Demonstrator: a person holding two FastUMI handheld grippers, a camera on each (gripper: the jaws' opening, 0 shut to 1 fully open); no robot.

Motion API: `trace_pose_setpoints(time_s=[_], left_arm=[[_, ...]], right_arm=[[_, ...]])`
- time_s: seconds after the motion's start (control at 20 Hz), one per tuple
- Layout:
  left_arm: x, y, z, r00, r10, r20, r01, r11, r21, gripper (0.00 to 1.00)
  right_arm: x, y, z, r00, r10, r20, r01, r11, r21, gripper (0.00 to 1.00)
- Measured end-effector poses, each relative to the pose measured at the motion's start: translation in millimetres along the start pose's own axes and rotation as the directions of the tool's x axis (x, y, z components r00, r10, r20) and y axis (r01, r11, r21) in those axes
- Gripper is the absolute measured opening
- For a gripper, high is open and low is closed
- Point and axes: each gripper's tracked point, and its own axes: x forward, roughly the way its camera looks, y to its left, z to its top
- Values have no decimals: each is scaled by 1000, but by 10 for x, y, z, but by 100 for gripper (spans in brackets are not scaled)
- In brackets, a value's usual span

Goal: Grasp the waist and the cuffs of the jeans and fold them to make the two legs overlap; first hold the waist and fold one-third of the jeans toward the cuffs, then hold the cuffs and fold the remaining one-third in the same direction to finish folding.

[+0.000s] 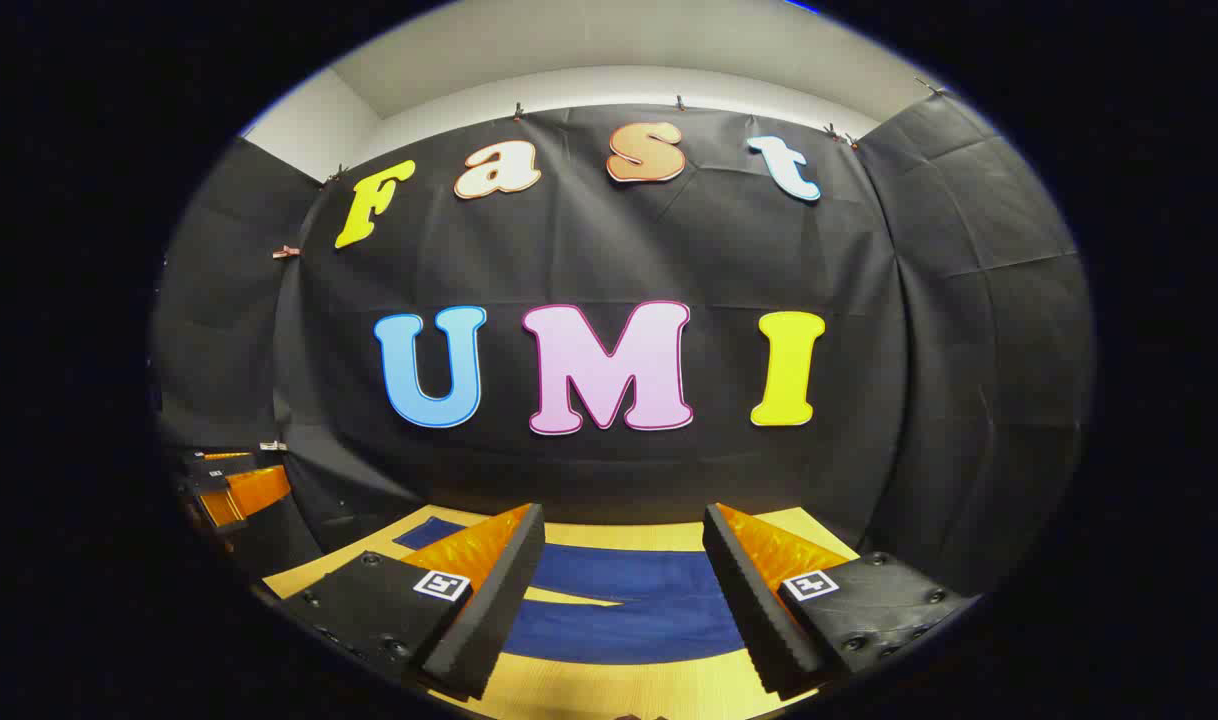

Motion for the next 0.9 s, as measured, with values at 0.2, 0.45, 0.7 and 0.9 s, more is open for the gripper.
trace_pose_setpoints(time_s=[0.2,0.45,0.7,0.9], left_arm=[[-48,-67,5,999,-45,16,45,999,10,96],[-28,-17,3,998,-59,16,58,998,11,100],[-14,31,-86,997,-76,0,76,997,29,96],[-25,-24,-82,995,-95,9,95,995,7,96]], right_arm=[[-168,18,-19,1000,-21,-3,21,1000,-6,98],[-218,23,42,999,-48,10,48,999,1,97],[-240,-40,131,995,-91,48,93,995,-25,97],[-220,-18,90,995,-95,36,95,995,-18,97]])
